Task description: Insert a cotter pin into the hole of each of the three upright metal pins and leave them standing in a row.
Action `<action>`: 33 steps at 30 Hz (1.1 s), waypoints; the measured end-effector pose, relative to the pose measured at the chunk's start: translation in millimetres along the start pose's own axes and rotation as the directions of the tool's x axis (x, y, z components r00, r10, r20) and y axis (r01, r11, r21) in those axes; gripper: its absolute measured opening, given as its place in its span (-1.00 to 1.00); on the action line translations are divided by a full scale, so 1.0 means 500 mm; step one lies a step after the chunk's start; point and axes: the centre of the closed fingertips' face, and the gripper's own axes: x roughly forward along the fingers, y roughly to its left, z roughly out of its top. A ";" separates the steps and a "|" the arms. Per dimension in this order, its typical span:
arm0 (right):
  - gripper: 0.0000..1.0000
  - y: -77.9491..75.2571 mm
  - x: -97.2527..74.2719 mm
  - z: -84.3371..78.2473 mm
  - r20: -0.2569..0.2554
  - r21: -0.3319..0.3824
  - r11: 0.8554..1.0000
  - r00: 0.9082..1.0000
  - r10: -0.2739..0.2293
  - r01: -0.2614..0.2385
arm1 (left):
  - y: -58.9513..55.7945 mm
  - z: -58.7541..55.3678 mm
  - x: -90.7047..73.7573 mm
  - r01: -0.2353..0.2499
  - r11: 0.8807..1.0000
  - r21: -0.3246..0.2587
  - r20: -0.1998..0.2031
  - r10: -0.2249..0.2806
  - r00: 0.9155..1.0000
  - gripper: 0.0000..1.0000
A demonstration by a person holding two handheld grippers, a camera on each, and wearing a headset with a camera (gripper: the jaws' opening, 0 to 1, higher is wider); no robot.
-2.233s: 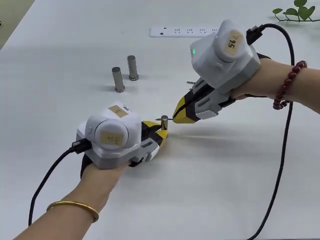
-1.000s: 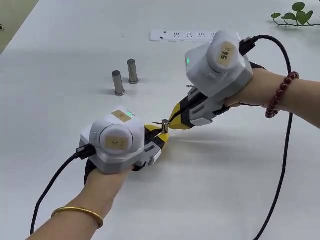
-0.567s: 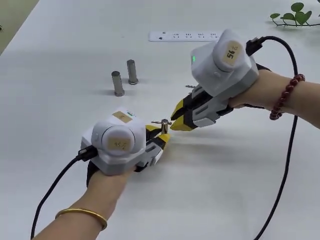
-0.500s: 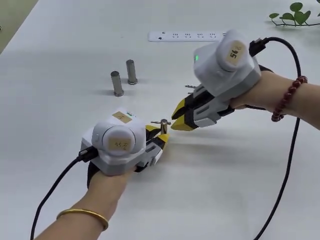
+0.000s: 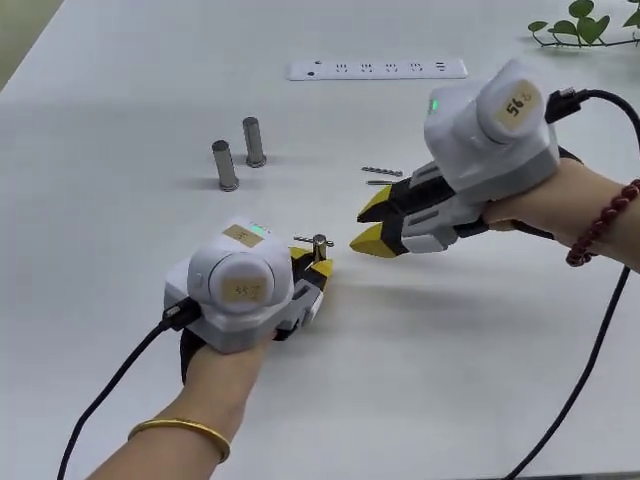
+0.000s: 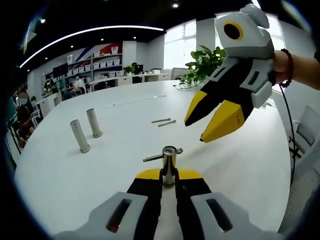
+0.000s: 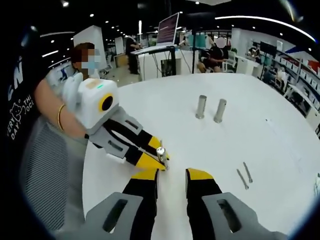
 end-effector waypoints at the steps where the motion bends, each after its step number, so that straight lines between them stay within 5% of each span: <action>1: -0.67 0.001 -0.001 -0.002 0.001 0.012 1.000 1.000 -0.005 0.005 | 0.000 0.000 0.000 -0.002 1.000 -0.001 0.000 0.002 1.000 -0.87; 16: -0.65 0.002 -0.013 -0.013 0.034 0.094 0.994 0.998 -0.055 0.052 | 0.034 0.022 -0.001 -0.057 0.997 -0.046 0.047 0.059 0.997 -0.89; 33: -0.34 -0.012 -0.028 -0.011 0.069 0.196 0.976 0.991 -0.113 0.098 | 0.127 0.020 -0.015 -0.111 0.994 -0.007 0.004 0.111 0.994 -0.88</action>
